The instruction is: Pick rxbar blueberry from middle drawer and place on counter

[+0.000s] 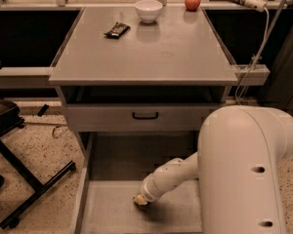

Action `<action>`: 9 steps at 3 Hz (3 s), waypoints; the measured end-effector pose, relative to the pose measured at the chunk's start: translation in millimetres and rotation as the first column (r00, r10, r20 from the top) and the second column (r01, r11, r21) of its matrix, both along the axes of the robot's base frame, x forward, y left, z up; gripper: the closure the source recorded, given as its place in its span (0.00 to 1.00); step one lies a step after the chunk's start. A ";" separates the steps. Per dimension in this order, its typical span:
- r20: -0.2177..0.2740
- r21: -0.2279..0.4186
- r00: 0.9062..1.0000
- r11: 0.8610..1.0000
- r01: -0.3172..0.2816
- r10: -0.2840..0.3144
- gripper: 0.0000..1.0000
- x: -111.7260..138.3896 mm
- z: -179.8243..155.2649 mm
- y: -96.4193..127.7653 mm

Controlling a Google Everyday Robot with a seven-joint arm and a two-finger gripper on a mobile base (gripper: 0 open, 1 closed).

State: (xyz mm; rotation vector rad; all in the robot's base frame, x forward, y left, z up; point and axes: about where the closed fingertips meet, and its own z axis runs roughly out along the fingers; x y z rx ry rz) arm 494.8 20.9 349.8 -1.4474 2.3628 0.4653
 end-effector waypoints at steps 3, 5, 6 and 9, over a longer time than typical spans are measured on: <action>0.066 0.150 0.991 0.980 -0.128 0.119 1.00 16.1 146.6 1.7; 0.039 0.140 0.985 0.975 -0.171 0.168 1.00 6.1 146.7 -1.4; 0.061 0.156 0.984 0.972 -0.178 0.170 1.00 20.7 176.4 -1.0; 0.167 0.209 0.976 0.963 -0.172 0.138 1.00 49.8 366.4 -13.0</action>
Offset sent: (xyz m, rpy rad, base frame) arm 0.0008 -0.0061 0.1531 0.1640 -0.0289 0.1626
